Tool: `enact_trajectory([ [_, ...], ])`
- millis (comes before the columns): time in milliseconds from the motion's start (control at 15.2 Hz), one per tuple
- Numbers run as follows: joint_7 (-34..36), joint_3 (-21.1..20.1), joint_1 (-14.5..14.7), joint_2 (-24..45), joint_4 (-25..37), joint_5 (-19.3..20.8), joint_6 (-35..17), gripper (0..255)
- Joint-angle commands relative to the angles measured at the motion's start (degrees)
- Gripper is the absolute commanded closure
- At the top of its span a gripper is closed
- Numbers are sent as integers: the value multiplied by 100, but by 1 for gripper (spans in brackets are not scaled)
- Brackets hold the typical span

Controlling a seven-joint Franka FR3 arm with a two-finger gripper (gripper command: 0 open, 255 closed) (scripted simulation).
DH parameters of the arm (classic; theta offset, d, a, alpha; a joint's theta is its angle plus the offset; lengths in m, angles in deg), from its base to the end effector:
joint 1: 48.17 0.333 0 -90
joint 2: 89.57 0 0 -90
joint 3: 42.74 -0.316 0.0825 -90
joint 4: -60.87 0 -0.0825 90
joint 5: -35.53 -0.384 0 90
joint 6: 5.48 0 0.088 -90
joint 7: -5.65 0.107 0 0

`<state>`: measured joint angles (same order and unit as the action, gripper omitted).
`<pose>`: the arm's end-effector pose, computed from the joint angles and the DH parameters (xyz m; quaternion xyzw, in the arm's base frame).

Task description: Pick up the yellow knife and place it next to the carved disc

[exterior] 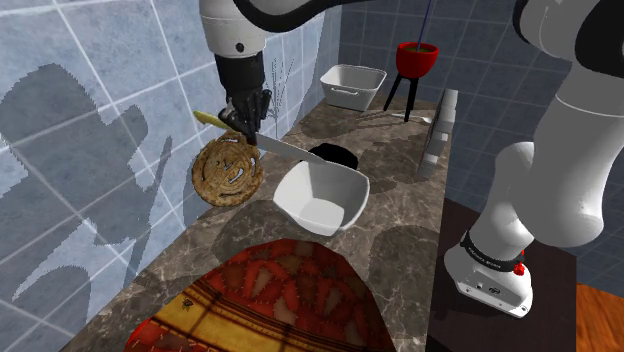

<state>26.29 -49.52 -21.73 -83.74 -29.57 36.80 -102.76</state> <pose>0.5003 0.3213 0.5740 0.9938 0.1105 0.0104 0.0003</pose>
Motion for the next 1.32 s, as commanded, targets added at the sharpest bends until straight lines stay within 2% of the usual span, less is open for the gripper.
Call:
enact_trajectory([
  [0,279,-117,153,179,244,39,71,255],
  [594,1287,-479,864,1335,1829,328,541,255],
  [1254,1297,-468,812,1191,843,303,-302,255],
])
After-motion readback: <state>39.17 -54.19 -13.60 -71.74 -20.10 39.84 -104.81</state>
